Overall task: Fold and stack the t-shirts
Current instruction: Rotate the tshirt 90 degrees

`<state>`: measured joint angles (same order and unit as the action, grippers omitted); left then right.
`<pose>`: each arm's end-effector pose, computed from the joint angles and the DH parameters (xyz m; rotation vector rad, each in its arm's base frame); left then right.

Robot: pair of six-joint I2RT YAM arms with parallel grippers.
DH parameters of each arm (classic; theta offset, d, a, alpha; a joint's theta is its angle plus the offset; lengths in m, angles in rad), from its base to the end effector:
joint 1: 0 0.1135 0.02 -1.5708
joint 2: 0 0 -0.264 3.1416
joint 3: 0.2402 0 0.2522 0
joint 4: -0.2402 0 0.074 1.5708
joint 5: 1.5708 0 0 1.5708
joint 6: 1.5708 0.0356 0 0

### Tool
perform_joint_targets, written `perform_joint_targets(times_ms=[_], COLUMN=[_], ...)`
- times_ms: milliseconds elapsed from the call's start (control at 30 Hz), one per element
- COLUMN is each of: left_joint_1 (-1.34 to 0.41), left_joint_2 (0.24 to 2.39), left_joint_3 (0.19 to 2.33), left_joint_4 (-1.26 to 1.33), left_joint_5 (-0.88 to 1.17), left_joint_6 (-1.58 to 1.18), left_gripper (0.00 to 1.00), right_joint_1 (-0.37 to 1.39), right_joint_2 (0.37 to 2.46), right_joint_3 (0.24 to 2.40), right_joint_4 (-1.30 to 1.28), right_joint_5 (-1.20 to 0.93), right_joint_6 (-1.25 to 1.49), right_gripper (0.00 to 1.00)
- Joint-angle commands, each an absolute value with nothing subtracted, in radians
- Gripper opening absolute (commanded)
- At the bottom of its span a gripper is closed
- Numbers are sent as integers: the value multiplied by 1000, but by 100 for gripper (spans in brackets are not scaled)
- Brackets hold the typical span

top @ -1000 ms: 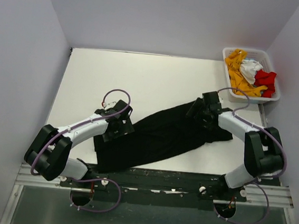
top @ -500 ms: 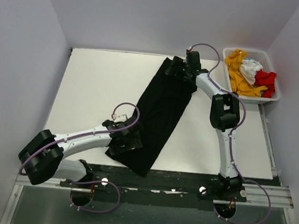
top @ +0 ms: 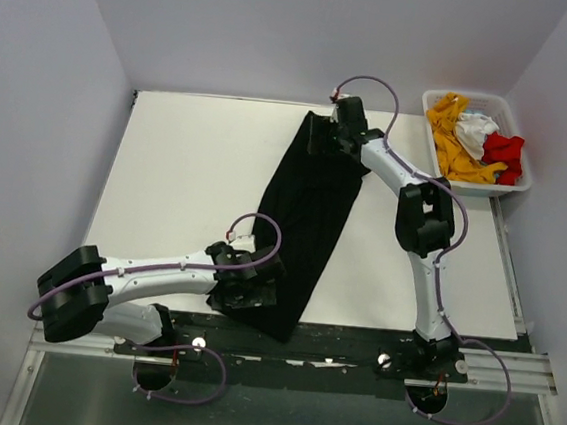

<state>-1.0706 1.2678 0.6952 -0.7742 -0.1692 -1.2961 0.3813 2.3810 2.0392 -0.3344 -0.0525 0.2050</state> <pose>0.1030 -0.1760 0.1768 -0.3530 2.8723 -0.2086 0.5076 0.2055 0.2013 -0.2286 2.2612 0.3722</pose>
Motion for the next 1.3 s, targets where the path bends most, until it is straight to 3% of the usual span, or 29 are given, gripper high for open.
perform_joint_targets(times_ms=[0,267,567,800,1267], left_joint_1=[-1156,-1146,-884,-843,-795], left_joint_2=[1185,987,930,977,874], left_joint_3=[775,720,531,537,558], left_joint_4=[-915,-849,-546,-624,-779], left_joint_5=[-301,-373,-180,-216,-322], left_joint_6=[-1311,-1219,-1131,-1146,-1182], left_gripper=[99,99,99,99,99], right_joint_1=[466,501,509,509,511], right_joint_2=[2263,2251,2217,2106,1732], right_joint_3=[1910,1820,1739,1593,1060], right_joint_4=[-358,-386,-405,-455,-373], right_joint_5=[158,363,507,597,478], right_joint_6=[135,137,166,261,492], right_gripper=[100,100,100,100,100])
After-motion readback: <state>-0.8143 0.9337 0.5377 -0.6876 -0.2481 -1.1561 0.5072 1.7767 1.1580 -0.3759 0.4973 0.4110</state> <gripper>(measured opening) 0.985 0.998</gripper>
